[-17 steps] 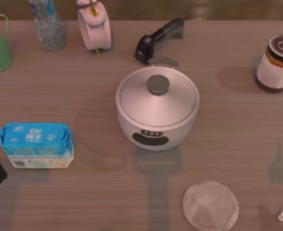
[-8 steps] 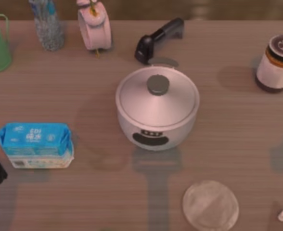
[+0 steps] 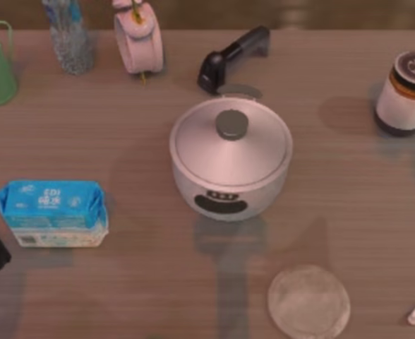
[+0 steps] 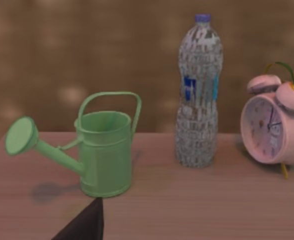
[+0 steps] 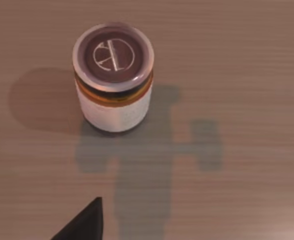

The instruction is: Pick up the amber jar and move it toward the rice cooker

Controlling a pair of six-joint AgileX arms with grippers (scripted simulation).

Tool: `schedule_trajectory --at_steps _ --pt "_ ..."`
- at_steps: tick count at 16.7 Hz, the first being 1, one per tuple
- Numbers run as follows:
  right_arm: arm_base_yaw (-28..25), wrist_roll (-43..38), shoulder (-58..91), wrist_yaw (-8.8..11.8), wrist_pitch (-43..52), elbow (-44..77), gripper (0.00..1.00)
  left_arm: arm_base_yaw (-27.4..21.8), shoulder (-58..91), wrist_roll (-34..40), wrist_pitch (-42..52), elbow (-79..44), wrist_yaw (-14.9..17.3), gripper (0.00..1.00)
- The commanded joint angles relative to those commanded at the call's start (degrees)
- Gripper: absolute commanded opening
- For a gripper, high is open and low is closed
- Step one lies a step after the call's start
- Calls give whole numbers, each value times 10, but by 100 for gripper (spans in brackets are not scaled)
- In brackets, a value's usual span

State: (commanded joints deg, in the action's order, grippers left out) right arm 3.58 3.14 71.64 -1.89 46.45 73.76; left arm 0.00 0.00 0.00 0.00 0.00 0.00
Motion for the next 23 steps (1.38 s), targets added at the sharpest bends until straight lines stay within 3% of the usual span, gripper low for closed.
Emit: schedule_trajectory --at_steps 6,11,16,23 --pt "-14 33 346 14 117 366 100 0 0 0 0 0 0 100" --pt "-33 63 584 29 208 559 100 0 0 0 0 0 0 100" --pt "-46 82 697 38 272 630 100 0 0 0 0 0 0 100" --pt "-43 82 703 38 273 630 100 0 0 0 0 0 0 100"
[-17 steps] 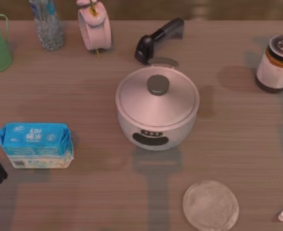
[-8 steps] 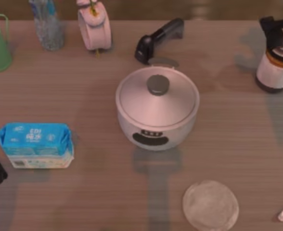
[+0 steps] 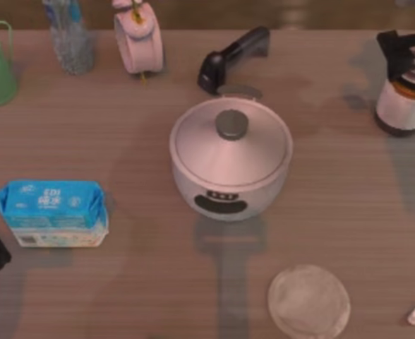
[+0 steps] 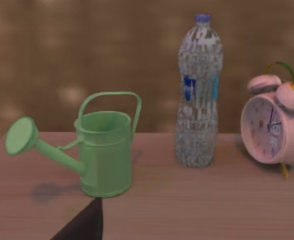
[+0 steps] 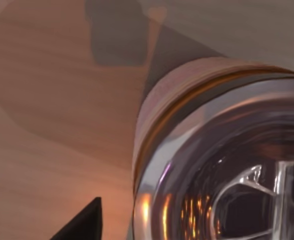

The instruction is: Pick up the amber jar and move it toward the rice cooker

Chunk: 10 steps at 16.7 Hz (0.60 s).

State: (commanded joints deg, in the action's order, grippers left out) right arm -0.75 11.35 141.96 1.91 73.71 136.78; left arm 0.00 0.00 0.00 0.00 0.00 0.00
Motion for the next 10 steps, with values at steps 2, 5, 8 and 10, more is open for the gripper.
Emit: schedule_trajectory --at_steps 2,5,8,10 --pt "-2 1 4 0 -19 -13 100 0 0 0 0 0 0 100" --pt "-4 -1 15 0 -62 -46 100 0 0 0 0 0 0 100" --pt "-6 -3 22 0 -88 -65 100 0 0 0 0 0 0 100" --pt "-6 -3 22 0 -88 -65 100 0 0 0 0 0 0 100"
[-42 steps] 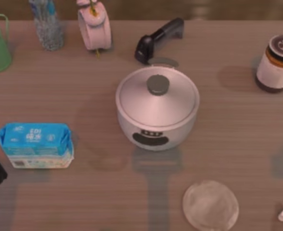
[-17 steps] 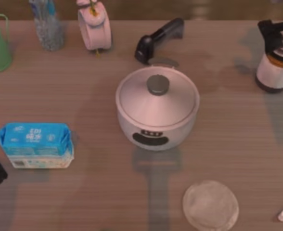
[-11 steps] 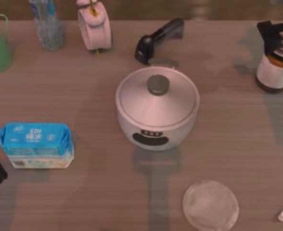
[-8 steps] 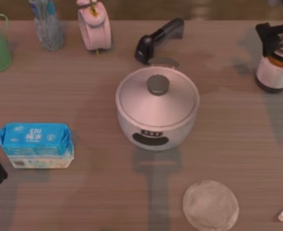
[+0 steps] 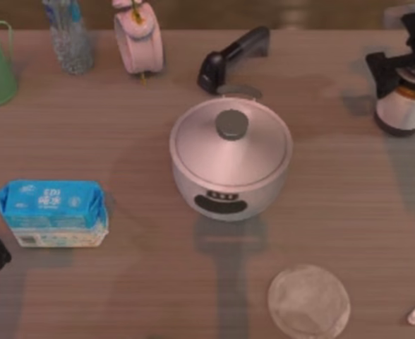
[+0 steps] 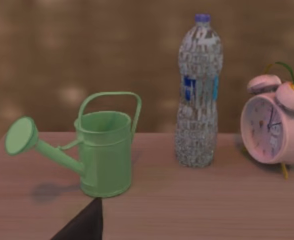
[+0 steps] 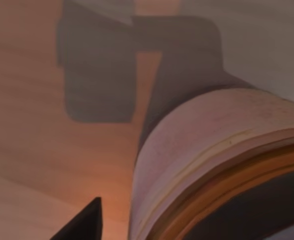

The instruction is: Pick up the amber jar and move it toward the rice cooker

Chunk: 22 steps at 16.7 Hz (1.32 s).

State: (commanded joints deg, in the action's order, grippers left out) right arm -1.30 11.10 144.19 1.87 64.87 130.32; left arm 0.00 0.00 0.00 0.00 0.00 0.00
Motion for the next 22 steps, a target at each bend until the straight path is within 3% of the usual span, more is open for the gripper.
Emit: schedule_trajectory --at_steps 1,14,22 --pt "0 0 0 0 0 0 100 0 0 0 0 0 0 100" --pt "0 0 0 0 0 0 2 0 0 0 0 0 0 100" --pt "0 0 0 0 0 0 0 0 0 0 0 0 0 100"
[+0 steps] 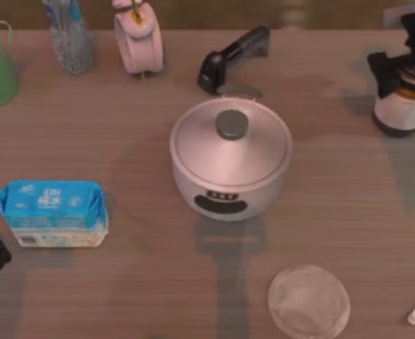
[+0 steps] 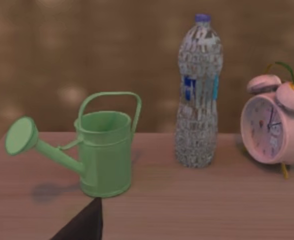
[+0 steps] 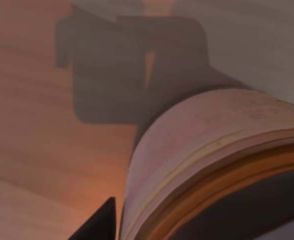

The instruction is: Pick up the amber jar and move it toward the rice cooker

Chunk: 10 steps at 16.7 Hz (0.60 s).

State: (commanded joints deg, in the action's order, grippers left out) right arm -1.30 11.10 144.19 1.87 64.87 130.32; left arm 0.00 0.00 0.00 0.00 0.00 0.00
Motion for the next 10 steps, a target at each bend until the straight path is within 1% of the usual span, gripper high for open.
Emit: schedule_trajectory --at_steps 4,10 --pt "0 0 -24 1 3 -22 0 0 0 0 0 0 0 100" --pt "-5 -4 -196 3 24 -164 0 0 0 0 0 0 0 100"
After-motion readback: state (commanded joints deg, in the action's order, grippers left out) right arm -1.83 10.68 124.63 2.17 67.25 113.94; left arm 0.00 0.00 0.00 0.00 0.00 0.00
